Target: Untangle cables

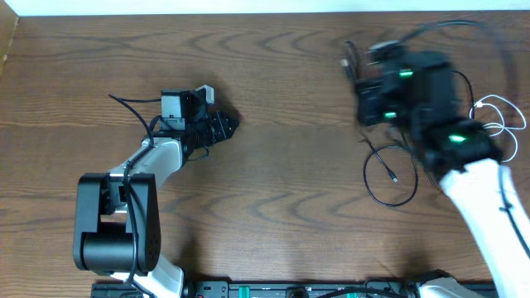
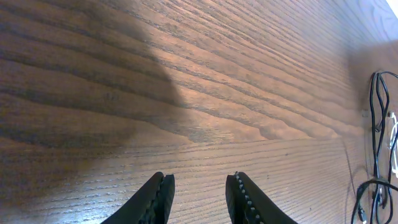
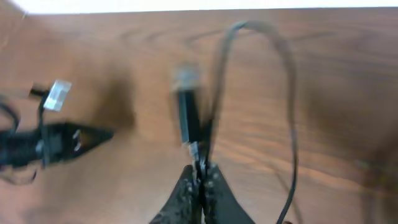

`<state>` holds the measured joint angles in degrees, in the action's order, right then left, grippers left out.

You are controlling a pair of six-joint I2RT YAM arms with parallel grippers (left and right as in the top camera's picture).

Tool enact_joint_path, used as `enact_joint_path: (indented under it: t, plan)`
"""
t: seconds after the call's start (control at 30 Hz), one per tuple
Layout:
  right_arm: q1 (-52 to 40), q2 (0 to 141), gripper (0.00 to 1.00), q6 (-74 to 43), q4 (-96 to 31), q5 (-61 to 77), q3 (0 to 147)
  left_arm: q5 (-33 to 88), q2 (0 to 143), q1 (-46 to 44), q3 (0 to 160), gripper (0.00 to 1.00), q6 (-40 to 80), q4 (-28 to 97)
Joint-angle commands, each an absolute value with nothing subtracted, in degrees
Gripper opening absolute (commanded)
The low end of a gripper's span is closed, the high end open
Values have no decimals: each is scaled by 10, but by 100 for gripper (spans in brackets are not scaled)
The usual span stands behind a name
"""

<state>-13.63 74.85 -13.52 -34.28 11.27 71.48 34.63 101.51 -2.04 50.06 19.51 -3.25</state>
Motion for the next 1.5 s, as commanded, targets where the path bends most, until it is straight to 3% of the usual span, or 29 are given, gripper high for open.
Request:
enact_joint_path:
  t: [0.0, 0.27, 0.47, 1.2, 1.47]
  plan:
    - [-66, 734, 1, -175, -366, 156, 724, 356, 1012, -22, 498, 34, 192, -33]
    - [90, 751, 1, -145, -473, 161, 721, 356, 1012, -22, 498, 34, 192, -33]
    - [155, 774, 1, -131, -531, 118, 717, 356, 1012, -22, 498, 34, 192, -33]
    - [178, 866, 1, -128, -486, -156, 676, 356, 1012, -22, 498, 34, 192, -31]
    - [234, 939, 1, -163, -455, -204, 676, 356, 1012, -22, 498, 34, 192, -31]
